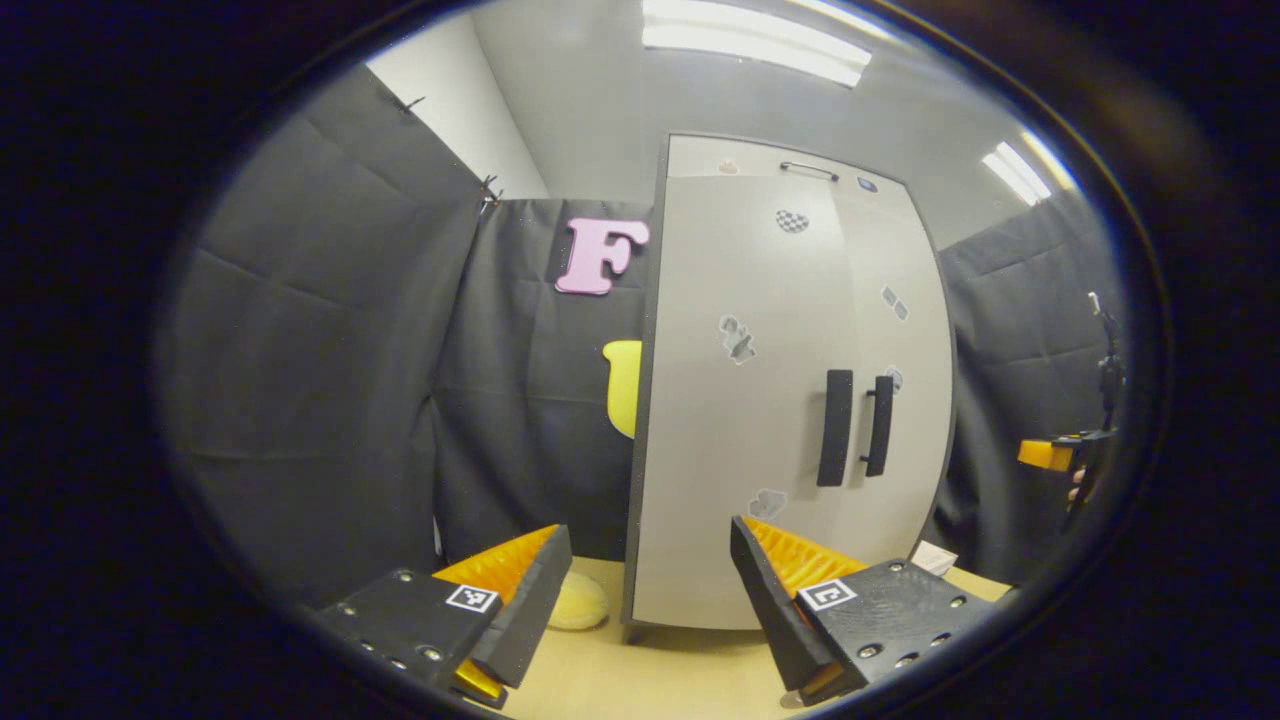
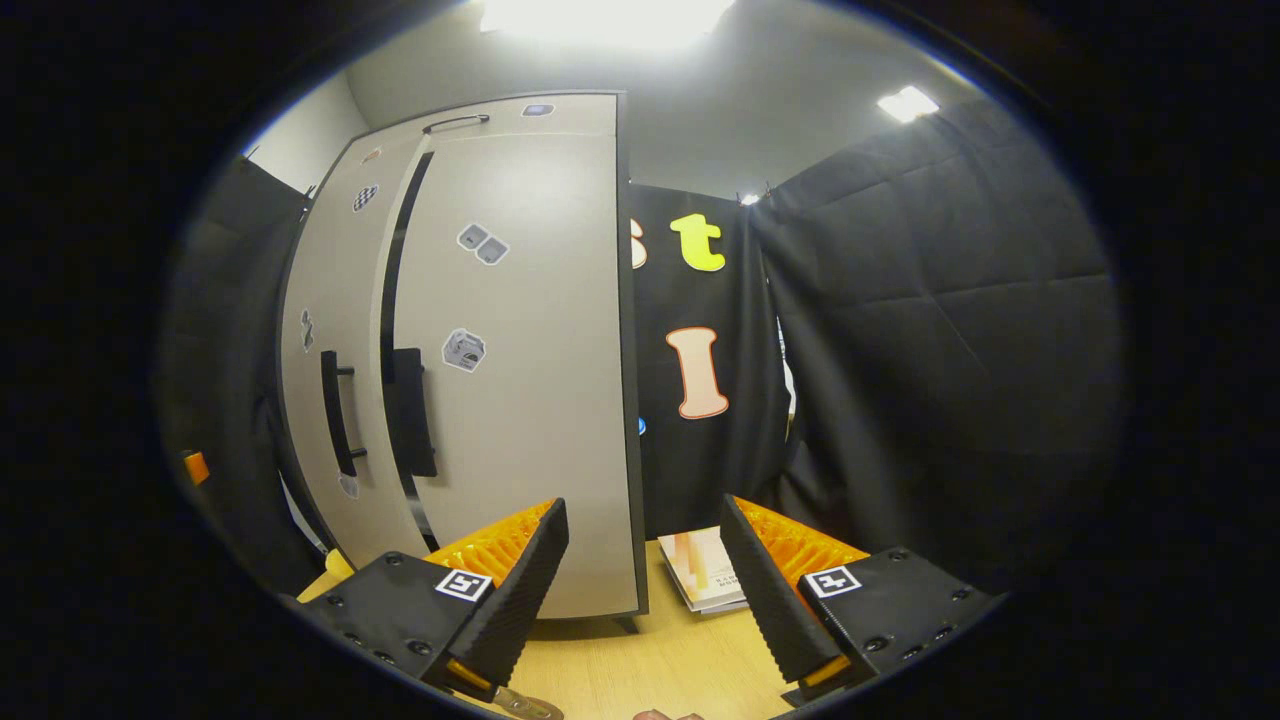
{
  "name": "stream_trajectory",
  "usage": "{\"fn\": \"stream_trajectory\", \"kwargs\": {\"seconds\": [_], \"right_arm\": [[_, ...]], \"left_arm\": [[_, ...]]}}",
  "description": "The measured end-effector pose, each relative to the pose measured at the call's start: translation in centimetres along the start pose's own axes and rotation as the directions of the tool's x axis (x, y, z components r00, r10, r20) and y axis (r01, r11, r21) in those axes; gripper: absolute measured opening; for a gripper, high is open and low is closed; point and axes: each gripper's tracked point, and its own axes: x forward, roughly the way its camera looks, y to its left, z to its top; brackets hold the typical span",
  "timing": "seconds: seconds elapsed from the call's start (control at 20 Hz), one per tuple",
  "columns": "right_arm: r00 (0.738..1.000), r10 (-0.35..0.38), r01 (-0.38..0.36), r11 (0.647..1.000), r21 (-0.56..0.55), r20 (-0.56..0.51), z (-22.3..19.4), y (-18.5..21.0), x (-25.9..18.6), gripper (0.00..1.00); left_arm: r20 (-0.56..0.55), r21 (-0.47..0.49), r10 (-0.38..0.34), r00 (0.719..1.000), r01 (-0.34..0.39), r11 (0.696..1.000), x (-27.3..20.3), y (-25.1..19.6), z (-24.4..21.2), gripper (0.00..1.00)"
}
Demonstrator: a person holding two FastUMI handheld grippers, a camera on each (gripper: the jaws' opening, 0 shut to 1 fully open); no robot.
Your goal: Grasp the bottle in the cabinet with the left hand and place it on the coaster, then close the right door with the right hand and the left door with the left hand.
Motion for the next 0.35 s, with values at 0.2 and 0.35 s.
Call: {"fn": "stream_trajectory", "kwargs": {"seconds": [0.2, 0.35], "right_arm": [[0.999, 0.036, -0.036, 0.999, -0.008, -0.019, -0.9, 0.7, 0.6, 0.97], [0.999, 0.009, -0.01, 0.999, -0.035, -0.048, -2.2, -0.5, 1.9, 0.98]], "left_arm": [[0.003, 0.03, 0.0, 1.0, 0.0, 1.0, -0.1, -0.5, 0.5, 0.93], [0.029, 0.073, 0.005, 1.0, -0.007, 0.997, -0.2, -1.7, 1.9, 0.99]]}}
